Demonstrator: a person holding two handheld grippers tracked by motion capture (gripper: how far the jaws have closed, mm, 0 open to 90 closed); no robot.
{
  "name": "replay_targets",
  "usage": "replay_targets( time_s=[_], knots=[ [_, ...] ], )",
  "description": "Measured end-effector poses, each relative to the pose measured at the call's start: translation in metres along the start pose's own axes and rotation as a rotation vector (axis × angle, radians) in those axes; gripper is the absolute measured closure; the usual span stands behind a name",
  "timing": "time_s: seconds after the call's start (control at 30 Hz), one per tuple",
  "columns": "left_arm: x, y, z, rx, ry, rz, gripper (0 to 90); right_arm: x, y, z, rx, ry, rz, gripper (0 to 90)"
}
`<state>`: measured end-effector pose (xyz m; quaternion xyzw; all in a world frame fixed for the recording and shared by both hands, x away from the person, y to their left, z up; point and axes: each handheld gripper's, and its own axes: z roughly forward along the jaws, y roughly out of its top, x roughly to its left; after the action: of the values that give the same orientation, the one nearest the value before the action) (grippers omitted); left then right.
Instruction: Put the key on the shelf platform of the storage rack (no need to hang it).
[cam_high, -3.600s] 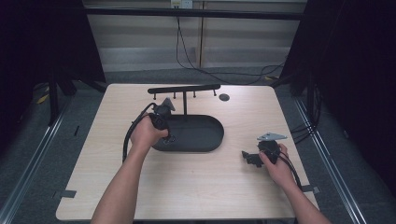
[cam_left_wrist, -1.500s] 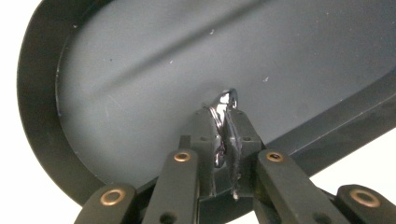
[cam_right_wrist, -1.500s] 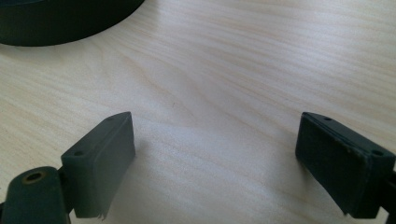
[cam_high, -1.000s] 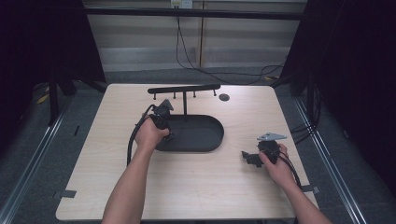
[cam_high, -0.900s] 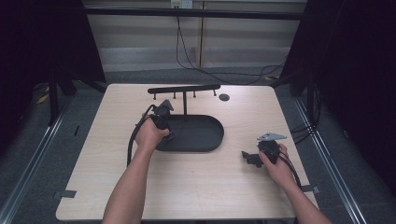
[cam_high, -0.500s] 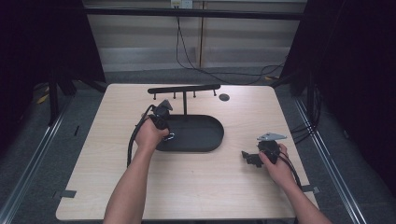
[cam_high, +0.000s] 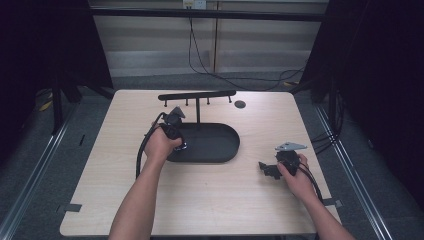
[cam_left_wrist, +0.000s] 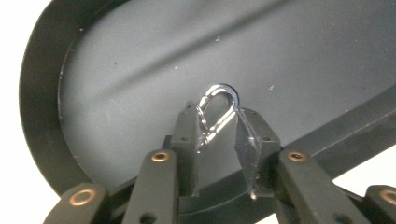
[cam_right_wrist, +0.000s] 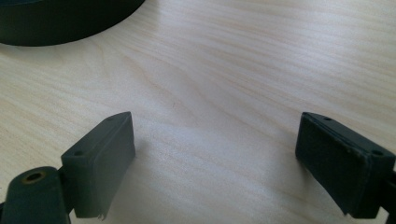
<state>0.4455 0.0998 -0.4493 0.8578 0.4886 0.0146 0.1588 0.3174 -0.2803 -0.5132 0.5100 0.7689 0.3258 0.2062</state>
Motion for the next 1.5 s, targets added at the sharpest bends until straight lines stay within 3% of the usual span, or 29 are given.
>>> replay_targets(
  time_s=[0.3, 0.37, 0.7, 1.5],
  knots=[
    [-0.002, -0.003, 0.0, -0.037, -0.008, 0.008, 51.4, 0.0, 0.0, 0.0, 0.0, 0.0, 0.0, 11.5],
    [-0.003, -0.004, -0.002, -0.056, -0.011, 0.012, 43.8, 0.0, 0.0, 0.0, 0.0, 0.0, 0.0, 11.4],
    [-0.006, -0.007, -0.008, -0.102, -0.028, 0.034, 29.2, 0.0, 0.0, 0.0, 0.0, 0.0, 0.0, 11.4],
    [-0.012, -0.026, -0.025, -0.14, -0.082, 0.083, 26.4, 0.0, 0.0, 0.0, 0.001, 0.0, 0.0, 11.3]
  ],
)
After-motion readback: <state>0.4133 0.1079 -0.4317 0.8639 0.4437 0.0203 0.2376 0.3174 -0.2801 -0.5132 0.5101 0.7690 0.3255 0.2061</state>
